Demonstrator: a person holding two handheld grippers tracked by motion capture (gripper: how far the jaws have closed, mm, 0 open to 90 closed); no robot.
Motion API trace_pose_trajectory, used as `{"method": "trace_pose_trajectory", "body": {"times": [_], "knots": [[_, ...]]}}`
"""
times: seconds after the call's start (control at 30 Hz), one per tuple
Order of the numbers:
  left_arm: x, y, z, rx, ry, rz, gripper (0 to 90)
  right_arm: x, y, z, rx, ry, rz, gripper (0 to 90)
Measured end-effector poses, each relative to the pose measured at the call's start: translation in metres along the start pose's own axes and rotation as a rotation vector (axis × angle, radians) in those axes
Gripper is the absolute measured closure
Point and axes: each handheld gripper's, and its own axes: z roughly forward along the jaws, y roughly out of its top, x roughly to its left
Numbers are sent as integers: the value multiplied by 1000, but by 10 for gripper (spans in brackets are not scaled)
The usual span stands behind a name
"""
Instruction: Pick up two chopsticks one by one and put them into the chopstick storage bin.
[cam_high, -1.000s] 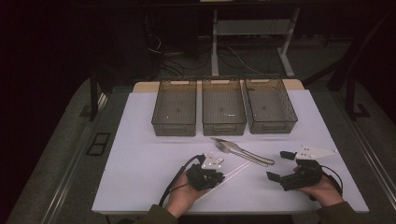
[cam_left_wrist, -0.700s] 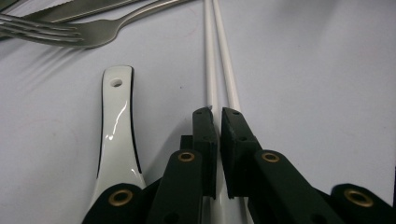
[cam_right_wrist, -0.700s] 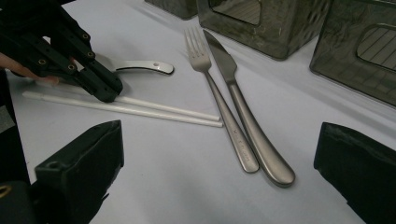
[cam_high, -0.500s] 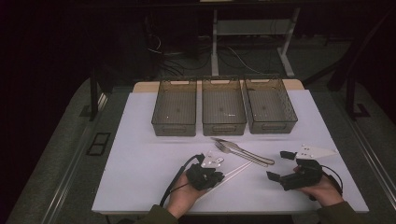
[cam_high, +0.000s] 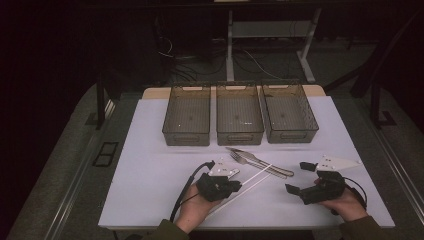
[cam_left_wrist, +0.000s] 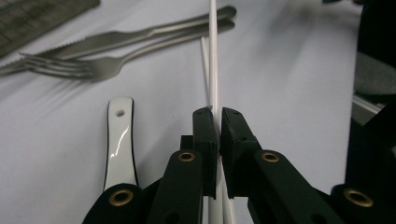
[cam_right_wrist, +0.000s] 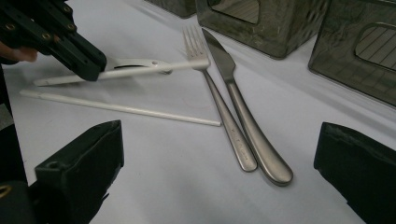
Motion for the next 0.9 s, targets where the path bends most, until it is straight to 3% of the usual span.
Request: {"method": "trace_pose_trajectory", "body": {"times": [0.7, 0.9], "knots": [[7, 25, -33, -205, -48, -24, 846, 0, 0, 1, 7, -3, 1, 16], [9, 34, -40, -243, -52, -7, 849, 0, -1, 2, 10, -4, -5, 16]]}}
